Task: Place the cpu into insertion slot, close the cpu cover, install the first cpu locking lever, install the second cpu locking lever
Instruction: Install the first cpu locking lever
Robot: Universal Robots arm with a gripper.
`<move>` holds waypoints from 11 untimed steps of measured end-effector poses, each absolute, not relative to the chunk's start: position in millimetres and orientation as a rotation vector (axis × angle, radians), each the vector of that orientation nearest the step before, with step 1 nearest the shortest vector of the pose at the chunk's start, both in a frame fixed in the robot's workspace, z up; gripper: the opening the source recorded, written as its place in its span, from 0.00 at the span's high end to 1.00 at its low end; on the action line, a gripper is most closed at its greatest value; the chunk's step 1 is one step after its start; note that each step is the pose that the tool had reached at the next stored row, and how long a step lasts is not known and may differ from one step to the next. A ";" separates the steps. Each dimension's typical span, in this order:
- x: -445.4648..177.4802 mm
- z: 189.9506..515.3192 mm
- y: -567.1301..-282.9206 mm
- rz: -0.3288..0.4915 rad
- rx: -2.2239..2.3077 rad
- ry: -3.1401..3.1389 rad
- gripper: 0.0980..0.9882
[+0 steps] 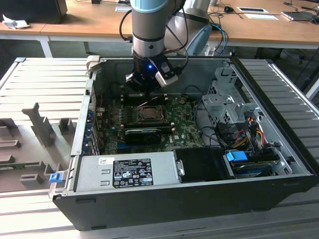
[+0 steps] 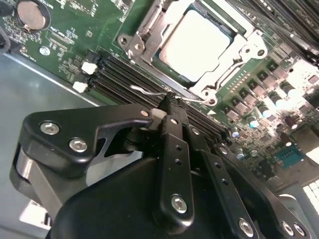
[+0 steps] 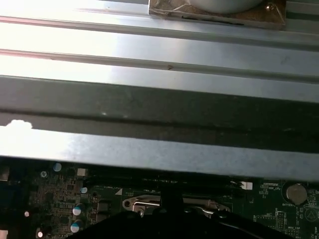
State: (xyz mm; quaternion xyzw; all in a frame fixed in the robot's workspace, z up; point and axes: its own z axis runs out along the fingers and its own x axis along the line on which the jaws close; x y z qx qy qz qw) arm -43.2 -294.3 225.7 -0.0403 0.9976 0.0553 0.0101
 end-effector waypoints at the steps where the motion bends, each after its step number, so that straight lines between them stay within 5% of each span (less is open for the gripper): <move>1: -41.0 225.2 -294.3 0.172 -0.126 3.114 0.99; 11: -30.3 218.8 -293.6 0.170 -0.110 3.115 0.99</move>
